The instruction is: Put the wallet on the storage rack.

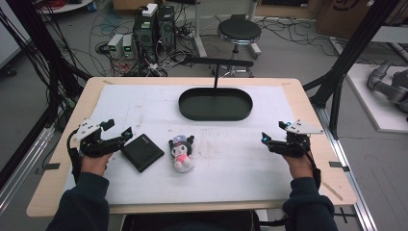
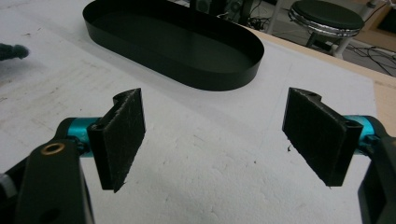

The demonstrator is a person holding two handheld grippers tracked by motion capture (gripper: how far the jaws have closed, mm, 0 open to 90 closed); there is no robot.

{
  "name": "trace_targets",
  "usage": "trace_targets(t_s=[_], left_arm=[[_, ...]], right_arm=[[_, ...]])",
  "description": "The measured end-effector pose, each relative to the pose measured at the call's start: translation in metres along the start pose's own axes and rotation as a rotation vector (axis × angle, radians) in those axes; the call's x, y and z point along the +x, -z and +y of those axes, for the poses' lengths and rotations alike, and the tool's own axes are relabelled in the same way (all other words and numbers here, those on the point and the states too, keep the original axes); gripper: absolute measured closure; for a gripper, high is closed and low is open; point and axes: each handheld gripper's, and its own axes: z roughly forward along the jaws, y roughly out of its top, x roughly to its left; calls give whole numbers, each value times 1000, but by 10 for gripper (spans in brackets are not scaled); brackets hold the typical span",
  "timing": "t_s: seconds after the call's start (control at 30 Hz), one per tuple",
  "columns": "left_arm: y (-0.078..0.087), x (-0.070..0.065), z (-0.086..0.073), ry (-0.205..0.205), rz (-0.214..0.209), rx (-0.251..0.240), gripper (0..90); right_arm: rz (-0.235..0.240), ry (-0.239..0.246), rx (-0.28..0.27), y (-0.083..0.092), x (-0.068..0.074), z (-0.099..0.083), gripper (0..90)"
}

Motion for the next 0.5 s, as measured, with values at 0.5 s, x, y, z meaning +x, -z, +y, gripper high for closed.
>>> trace_targets(t_s=[0.5], left_arm=[[0,0,-1,8,3,4,198]], right_arm=[[10,-21,-15,3,-2,-1,217]])
